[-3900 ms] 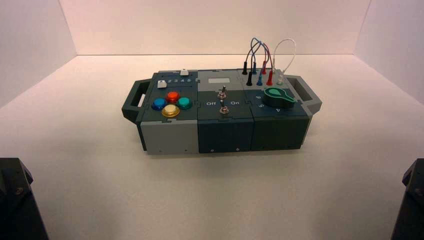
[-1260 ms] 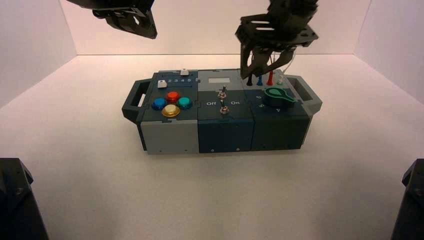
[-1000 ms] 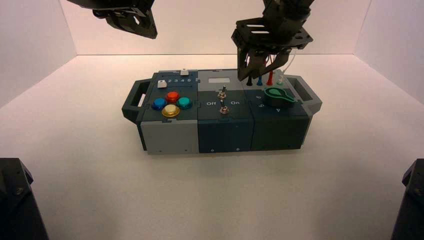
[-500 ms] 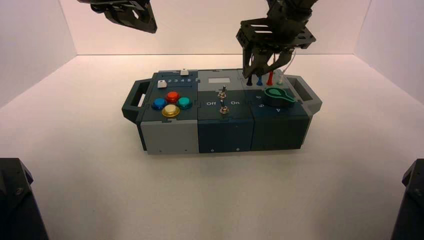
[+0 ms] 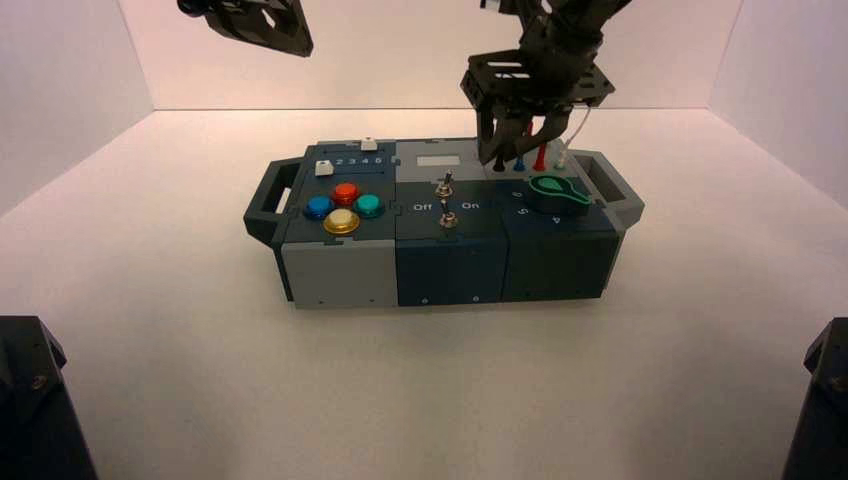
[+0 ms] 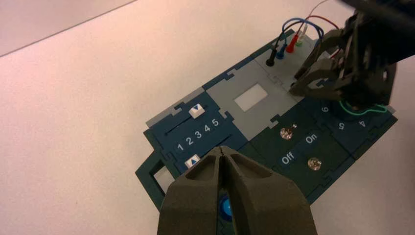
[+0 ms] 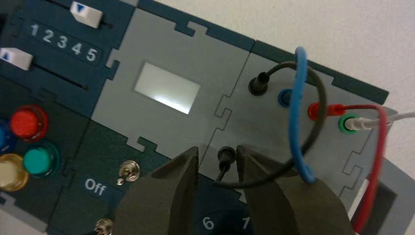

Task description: Pull the black wire.

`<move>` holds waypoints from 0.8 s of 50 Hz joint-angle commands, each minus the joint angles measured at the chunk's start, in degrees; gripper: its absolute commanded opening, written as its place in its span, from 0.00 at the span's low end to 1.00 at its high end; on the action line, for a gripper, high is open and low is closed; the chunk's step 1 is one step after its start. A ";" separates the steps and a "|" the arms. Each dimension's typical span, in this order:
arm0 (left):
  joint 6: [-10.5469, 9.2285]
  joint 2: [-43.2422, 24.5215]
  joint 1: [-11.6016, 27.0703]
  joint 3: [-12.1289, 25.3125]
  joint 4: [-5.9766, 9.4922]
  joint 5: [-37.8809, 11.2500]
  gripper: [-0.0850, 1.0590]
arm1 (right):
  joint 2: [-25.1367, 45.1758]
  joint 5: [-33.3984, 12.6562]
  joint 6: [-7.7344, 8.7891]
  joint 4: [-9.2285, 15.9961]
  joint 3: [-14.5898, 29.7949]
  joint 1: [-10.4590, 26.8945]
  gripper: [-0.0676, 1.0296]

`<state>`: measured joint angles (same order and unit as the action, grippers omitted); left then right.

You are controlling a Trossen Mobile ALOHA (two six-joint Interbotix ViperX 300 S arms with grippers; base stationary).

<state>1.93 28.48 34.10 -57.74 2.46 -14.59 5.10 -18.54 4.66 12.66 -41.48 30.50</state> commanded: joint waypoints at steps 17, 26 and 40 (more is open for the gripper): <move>-0.09 0.97 0.18 1.14 0.09 0.62 0.05 | -0.44 1.49 0.18 -0.70 1.41 -0.09 0.04; -0.09 1.05 0.18 1.23 0.00 0.62 0.05 | -1.58 0.62 0.09 -0.70 1.76 -0.09 0.04; -0.09 1.05 0.18 1.41 -0.09 0.62 0.05 | -5.36 -1.23 0.00 -1.41 1.85 -0.09 0.04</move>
<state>1.93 28.92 34.10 -57.57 2.55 -14.50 3.78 -19.69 4.83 11.43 -41.22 30.15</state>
